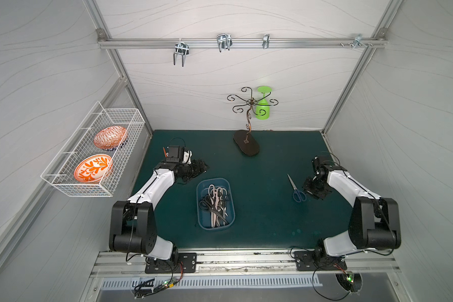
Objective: Put the scissors into the storage box
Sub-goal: Pick up the scissors from the center of the board.
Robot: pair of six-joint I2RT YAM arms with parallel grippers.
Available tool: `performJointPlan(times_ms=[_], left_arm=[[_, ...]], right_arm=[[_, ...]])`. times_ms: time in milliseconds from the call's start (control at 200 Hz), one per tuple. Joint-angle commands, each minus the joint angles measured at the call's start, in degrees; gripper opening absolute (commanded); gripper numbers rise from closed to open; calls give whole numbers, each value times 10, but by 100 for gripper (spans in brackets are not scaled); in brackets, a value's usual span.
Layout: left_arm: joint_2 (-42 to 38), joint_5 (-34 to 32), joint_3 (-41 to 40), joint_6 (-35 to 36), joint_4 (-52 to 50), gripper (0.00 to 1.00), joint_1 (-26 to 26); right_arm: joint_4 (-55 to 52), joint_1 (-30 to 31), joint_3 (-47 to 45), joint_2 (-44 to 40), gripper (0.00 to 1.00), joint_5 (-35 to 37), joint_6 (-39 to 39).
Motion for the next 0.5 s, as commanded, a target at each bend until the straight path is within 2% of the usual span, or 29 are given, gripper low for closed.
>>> performJointPlan(times_ms=[0,495], left_arm=[[-16,9,23,13,0,89,-8],[-17,10,22,16,-1,89,-14]], right_arm=[[18,-5,-3,6,27,-19,-8],[36,-5,-25,37,28,-9,-11]])
